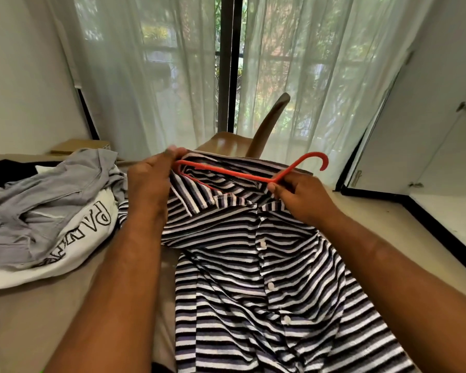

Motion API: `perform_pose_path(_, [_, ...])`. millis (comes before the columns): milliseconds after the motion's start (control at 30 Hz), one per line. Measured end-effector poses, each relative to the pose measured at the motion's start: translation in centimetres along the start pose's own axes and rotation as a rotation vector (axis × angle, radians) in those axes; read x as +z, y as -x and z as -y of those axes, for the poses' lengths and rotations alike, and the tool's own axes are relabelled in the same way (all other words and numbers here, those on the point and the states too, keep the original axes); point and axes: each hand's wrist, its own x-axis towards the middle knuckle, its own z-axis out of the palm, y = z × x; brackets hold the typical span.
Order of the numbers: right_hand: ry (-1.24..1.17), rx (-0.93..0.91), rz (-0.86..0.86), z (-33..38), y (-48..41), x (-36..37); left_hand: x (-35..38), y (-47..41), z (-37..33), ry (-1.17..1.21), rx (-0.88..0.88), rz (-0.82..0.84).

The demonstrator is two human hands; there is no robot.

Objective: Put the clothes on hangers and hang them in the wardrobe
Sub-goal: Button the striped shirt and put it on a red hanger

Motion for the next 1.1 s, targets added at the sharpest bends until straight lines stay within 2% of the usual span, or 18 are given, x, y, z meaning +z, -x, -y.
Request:
perform_pose_path(167, [0.234, 0.056, 0.152, 1.2, -1.1, -2.5, -0.1, 0.0, 0.8, -0.358, 0.194, 0.045])
perform_pose_path(300, [0.196, 0.120, 0.232, 1.4, -1.7, -4.2, 0.0, -0.2, 0.3, -0.331, 0.189, 0.079])
perform_pose_path(400, [0.324, 0.129, 0.299, 1.5, -1.6, -5.2, -0.9, 0.0, -0.4, -0.296, 0.153, 0.132])
perform_pose_path(533, [0.433, 0.018, 0.335, 2.3, -0.8, -4.7, 0.0, 1.5, -1.7, -0.321, 0.126, 0.373])
perform_pose_path(667, [0.477, -0.065, 0.459, 2.9, -0.2, -3.1, 3.0, 3.9, -2.1, -0.398, 0.181, 0.588])
perform_pose_path(733, [0.420, -0.093, 0.453, 3.1, 0.2, -2.8, 3.7, 4.5, -2.3, -0.417, 0.209, 0.618])
perform_pose_path(800, [0.307, -0.101, 0.393, 2.9, 0.4, -2.7, 3.5, 4.3, -2.4, -0.464, 0.218, 0.577])
perform_pose_path(900, [0.181, -0.097, 0.351, 2.3, 0.2, -2.5, 2.6, 3.6, -2.0, -0.540, 0.163, 0.550])
perform_pose_path(967, [0.131, -0.097, 0.379, 2.1, 0.0, -2.3, 2.1, 3.1, -1.5, -0.588, 0.140, 0.556])
perform_pose_path(1100, [0.017, -0.059, 0.520, 1.9, -0.7, -1.8, 2.0, 2.2, -0.2, -0.694, 0.201, 0.550])
